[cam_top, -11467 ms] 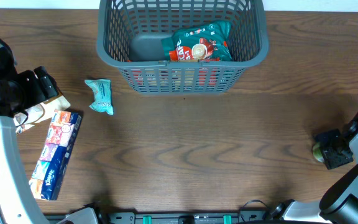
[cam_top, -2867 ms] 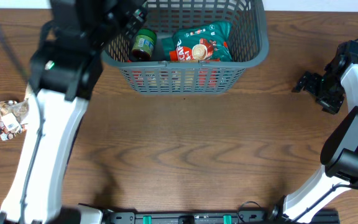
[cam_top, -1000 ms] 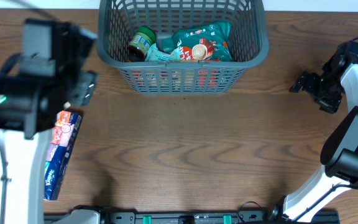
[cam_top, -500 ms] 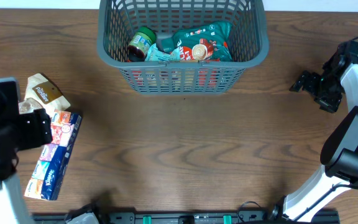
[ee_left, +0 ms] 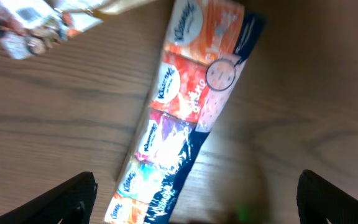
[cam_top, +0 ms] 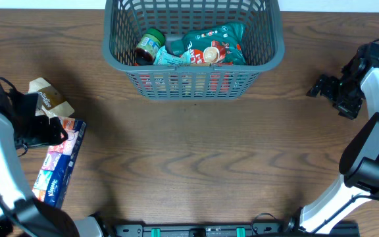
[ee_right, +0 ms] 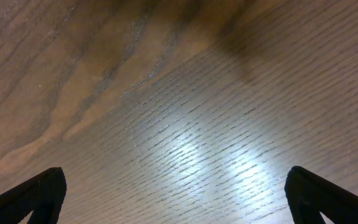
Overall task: Pack container
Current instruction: 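Move the left gripper to the blue-orange snack box and grasp it, then lift the snack box and lower it into the basket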
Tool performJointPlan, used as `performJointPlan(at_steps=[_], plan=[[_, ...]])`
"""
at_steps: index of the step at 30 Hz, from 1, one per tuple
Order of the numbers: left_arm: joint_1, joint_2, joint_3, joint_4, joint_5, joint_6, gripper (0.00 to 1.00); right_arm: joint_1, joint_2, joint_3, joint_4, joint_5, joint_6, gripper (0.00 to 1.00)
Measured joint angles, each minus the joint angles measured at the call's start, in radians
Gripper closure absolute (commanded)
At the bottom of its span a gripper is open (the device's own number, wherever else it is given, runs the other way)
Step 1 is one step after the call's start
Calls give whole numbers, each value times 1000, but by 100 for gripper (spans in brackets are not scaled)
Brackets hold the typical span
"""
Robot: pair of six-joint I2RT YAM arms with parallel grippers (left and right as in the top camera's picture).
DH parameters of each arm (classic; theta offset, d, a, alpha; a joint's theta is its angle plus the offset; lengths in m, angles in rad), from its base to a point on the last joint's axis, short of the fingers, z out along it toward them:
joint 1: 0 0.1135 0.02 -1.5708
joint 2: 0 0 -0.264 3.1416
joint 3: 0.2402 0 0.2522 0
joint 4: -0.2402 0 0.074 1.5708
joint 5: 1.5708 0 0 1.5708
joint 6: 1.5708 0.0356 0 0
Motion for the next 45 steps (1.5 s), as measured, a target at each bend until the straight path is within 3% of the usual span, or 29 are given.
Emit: performJointPlan(at_steps=[7,17,34,38,44,45], plan=[[33,130,0,7,-8,117,12,0,0,0,2,1,0,1],[67,208,-111,155,-23,211,13,0,0,0,23,4,2,1],[-21,212,-270,235,-35,258,18,0,0,0,42,4,2,1],[-28,211,-290,253,-56,262,26,0,0,0,31,4,2,1],[-28,211,-292,276,-72,248,53,0,0,0,26,4,1,1],[-28,211,-293,281,-75,241,62,0,0,0,24,4,1,1]])
